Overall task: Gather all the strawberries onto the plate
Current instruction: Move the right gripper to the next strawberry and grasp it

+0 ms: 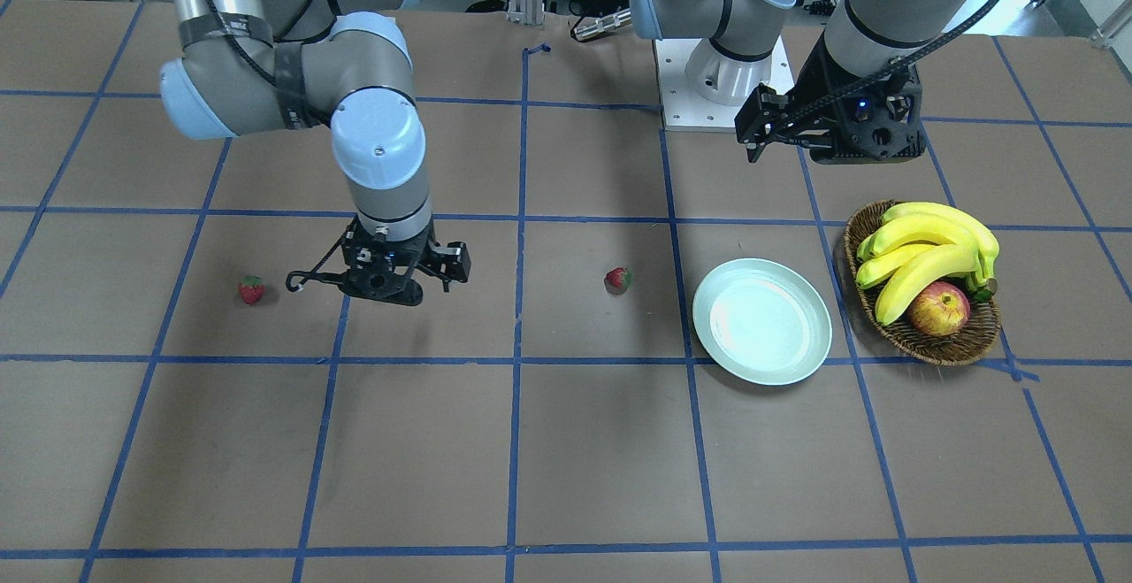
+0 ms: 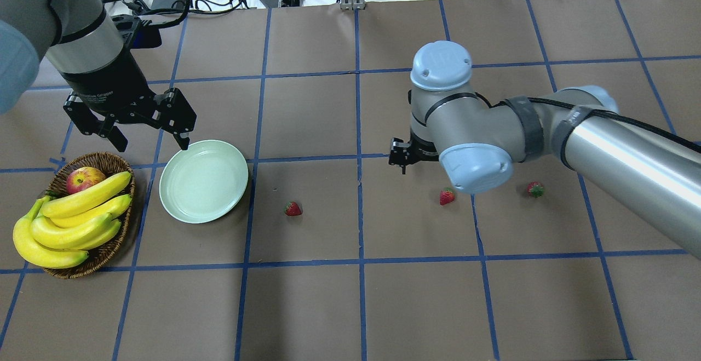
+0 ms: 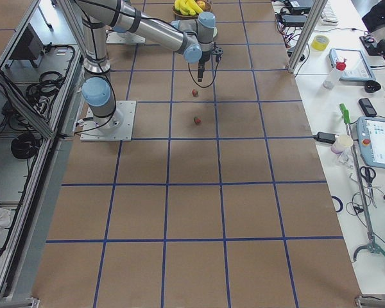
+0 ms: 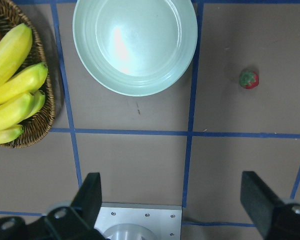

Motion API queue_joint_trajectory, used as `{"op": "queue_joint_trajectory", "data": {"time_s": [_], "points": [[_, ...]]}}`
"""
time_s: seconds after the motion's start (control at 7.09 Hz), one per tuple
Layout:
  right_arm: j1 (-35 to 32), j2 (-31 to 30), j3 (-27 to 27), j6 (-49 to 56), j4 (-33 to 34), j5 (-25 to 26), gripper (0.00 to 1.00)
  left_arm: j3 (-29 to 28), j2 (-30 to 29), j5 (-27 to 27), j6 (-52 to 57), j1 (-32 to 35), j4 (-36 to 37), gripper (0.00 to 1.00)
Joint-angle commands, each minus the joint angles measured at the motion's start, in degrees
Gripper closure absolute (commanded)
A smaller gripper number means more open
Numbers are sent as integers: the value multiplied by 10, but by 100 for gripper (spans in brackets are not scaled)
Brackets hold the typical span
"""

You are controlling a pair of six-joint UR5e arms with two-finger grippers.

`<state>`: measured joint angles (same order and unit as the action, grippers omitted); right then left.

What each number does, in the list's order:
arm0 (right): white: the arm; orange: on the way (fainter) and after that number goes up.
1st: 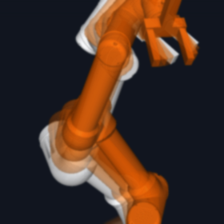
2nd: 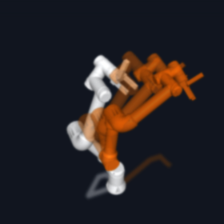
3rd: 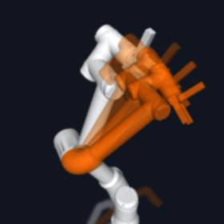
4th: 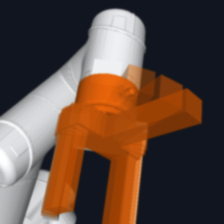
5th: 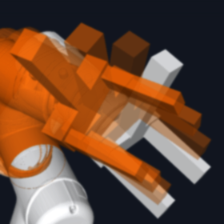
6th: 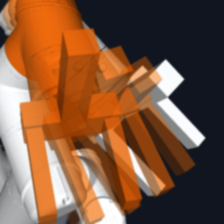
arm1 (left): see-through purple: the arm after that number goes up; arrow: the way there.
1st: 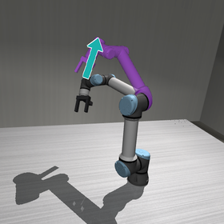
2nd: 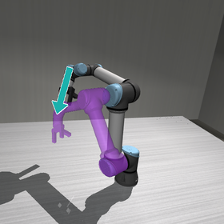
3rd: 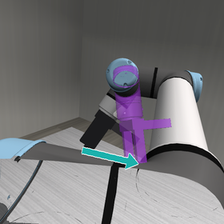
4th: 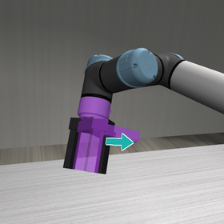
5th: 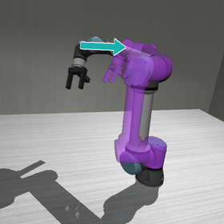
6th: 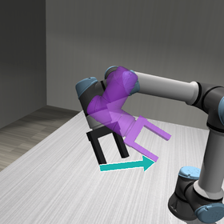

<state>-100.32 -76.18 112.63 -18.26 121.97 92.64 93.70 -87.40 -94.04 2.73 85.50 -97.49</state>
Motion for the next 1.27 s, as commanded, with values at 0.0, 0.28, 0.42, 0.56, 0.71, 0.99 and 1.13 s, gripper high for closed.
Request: {"op": "queue_joint_trajectory", "data": {"time_s": [0.0,0.28,0.42,0.56,0.71,0.99,1.13], "points": [[45,-15,86,35,74,-4,4,-4,5,0,2,2,0,0],[44,-8,106,35,77,-39,4,3,2,2,-6,4,0,0],[44,-1,105,35,80,-40,9,3,0,37,-6,4,5,0],[44,1,100,34,83,-47,20,4,3,34,-1,-1,5,0],[44,2,99,38,85,-59,22,4,4,26,-5,-2,-1,0],[44,22,82,38,87,-59,22,5,4,25,-6,0,-2,0],[44,24,84,38,93,-58,22,6,4,25,-1,-2,-2,0]]}}
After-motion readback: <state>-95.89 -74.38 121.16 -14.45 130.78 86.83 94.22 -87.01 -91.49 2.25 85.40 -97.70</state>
